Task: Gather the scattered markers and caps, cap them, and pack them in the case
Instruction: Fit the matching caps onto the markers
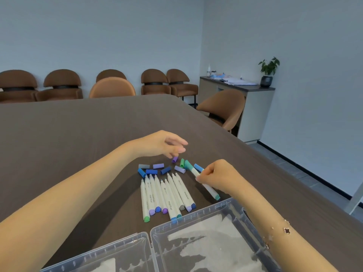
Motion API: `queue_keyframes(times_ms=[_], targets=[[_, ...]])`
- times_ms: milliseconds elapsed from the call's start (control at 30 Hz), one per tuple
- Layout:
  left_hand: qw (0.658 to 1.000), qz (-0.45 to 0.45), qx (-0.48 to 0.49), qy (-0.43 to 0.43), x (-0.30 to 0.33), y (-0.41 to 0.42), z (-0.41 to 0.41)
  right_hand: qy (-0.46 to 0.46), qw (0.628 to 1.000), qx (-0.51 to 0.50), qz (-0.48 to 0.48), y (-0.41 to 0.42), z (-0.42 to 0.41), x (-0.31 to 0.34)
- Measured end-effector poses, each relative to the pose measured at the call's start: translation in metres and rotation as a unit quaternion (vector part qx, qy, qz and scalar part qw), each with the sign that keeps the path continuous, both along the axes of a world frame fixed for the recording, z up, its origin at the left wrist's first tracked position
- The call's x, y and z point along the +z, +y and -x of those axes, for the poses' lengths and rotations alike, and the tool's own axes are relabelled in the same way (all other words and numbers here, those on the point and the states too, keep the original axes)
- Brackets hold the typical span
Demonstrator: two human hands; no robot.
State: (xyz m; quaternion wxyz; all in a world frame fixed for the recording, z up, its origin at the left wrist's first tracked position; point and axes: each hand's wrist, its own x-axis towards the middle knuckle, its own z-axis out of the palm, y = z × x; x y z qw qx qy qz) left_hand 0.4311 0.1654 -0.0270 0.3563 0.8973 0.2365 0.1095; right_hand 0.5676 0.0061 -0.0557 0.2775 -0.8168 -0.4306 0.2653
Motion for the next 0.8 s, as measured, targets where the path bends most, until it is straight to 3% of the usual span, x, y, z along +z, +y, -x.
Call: queue_keyframes(times_ms=[100, 200, 400, 667, 800], targets=[[0.992, -0.107, 0.054, 0.024, 0.001, 0.013, 0.015, -0.084, 0.996, 0.012, 0.028, 0.000, 0.002, -0.008], [0.987, -0.117, 0.076, 0.086, -0.004, 0.022, 0.031, -0.115, 0.993, 0.030, -0.023, 0.001, 0.009, -0.007], [0.977, -0.121, 0.110, 0.138, -0.020, 0.017, 0.029, -0.077, 0.992, 0.101, 0.006, 0.006, 0.028, -0.018], [0.958, -0.160, 0.125, 0.202, -0.037, -0.001, -0.006, -0.140, 0.984, 0.096, 0.049, 0.003, 0.023, -0.014], [0.959, -0.142, 0.136, 0.206, -0.034, 0.000, -0.010, -0.053, 0.994, 0.071, 0.057, 0.007, 0.015, -0.012]])
